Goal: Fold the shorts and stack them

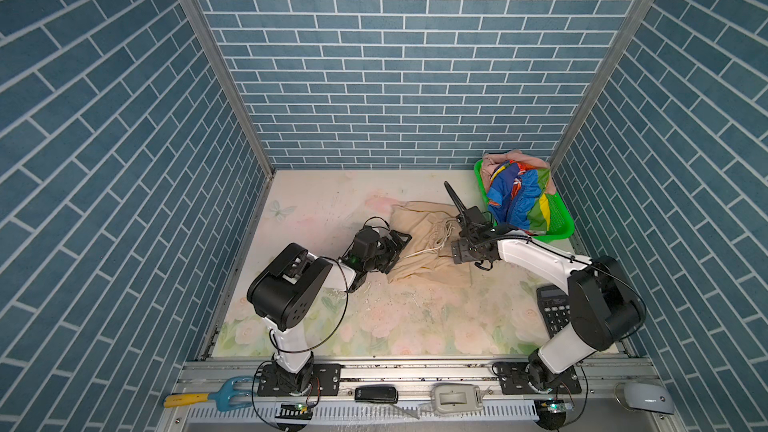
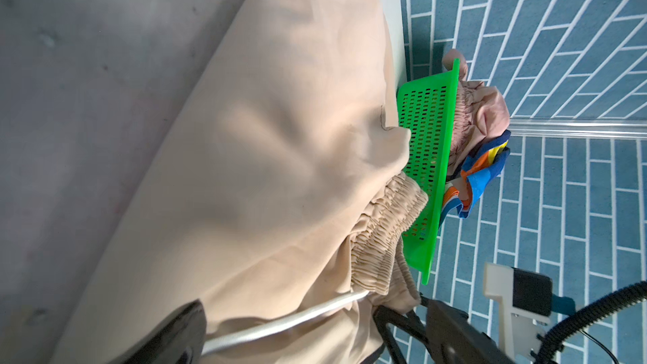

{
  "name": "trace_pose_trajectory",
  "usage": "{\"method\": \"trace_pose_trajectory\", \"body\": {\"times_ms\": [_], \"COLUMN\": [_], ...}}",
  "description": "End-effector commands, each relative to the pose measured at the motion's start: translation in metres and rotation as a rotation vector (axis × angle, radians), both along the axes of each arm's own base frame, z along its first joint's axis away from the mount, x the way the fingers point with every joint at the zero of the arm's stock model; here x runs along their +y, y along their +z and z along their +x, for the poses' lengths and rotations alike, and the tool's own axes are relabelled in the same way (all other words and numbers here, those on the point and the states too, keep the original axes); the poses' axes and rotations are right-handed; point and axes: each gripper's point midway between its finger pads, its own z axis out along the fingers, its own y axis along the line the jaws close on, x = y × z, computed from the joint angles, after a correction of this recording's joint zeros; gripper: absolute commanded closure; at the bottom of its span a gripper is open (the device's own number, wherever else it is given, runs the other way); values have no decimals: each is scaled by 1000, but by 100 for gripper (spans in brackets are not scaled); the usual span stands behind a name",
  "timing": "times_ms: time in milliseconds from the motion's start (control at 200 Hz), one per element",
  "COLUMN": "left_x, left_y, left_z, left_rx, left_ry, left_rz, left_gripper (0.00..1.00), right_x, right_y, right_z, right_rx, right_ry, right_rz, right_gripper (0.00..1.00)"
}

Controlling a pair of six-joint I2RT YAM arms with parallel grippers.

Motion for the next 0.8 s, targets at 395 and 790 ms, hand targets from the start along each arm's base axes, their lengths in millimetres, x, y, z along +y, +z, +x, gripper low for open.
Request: {"method": "trace_pose_trajectory", "body": {"times_ms": [395, 790], "left_x": [-37, -40], "left_y": [87, 60], "left_z": [21, 72], "left_rx": [-168, -100], "left_ry": [-150, -62], "left_rz": [137, 83], "left_gripper": [0, 0], "right_x": [80, 96], "right_y": [72, 17], "right_z": [54, 84], "right_rx": [-81, -18], "right_ry": [26, 58], "right_rz": [460, 234], "right_gripper": [1, 1]}}
